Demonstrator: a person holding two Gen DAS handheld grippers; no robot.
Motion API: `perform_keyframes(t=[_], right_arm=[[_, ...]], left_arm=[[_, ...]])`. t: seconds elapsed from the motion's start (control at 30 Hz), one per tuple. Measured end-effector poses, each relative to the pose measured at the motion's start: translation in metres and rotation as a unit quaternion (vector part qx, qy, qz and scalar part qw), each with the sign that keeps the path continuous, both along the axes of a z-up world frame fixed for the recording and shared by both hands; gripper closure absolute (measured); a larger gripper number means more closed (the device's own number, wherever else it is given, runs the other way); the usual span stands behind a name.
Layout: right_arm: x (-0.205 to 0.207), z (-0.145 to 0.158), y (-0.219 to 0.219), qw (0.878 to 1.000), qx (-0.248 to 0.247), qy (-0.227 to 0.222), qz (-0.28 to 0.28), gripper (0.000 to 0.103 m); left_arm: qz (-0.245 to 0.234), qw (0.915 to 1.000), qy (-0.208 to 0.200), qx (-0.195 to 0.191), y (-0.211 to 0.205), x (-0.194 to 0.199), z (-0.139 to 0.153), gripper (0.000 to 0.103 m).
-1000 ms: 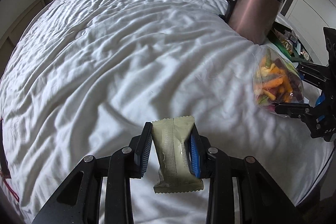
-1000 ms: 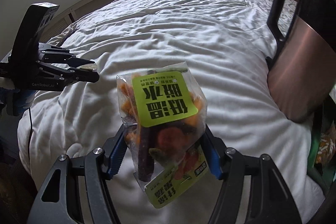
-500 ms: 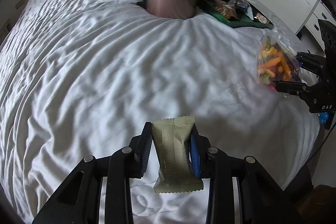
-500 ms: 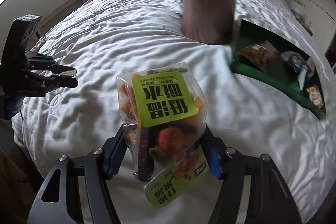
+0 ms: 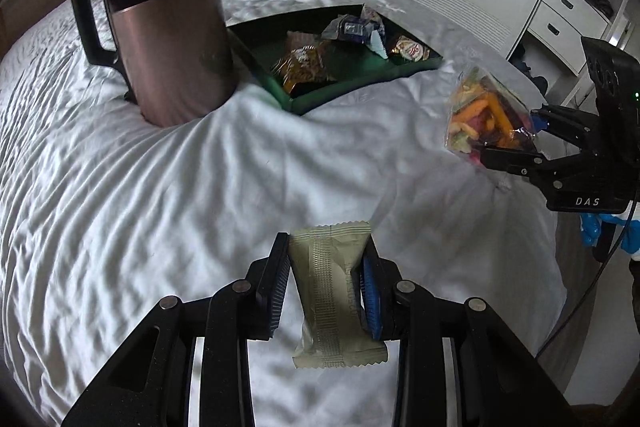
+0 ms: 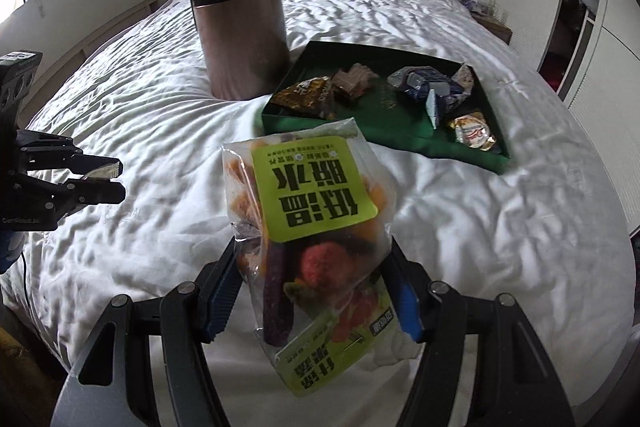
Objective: Organize snacks
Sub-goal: 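Lift both held snacks off the bed with both tools, then carry both snacks over the green tray with both tools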
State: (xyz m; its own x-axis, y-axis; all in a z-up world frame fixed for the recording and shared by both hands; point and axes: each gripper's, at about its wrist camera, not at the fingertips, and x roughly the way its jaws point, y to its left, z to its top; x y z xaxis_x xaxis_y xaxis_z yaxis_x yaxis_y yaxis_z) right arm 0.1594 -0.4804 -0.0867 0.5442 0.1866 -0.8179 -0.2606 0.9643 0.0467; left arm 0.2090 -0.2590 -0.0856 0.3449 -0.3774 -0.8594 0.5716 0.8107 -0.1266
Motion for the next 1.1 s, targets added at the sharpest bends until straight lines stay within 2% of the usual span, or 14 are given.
perform_keyframes(t=[0.3,0.77,0.93,1.1], right_arm=[[0.021,0.016,-0.036,0.999,0.006,-0.033,-0.037,0.000],[0.061,0.025,-0.055,0.997,0.008,-0.061,-0.054,0.000],[0.084,0.023,-0.059,0.996,0.007,-0.068,-0.062,0.000],[0.118,0.018,-0.061,0.994,0.009,-0.077,-0.077,0.000]], left_arm=[[-0.016,0.9992,-0.036,-0.010,-0.048,0.030,0.025,0.075],[-0.036,0.9973,-0.064,-0.007,-0.093,0.066,0.034,0.075],[-0.026,0.9972,-0.070,-0.006,-0.105,0.086,0.030,0.075],[0.004,0.9969,-0.078,0.002,-0.116,0.121,0.023,0.075]])
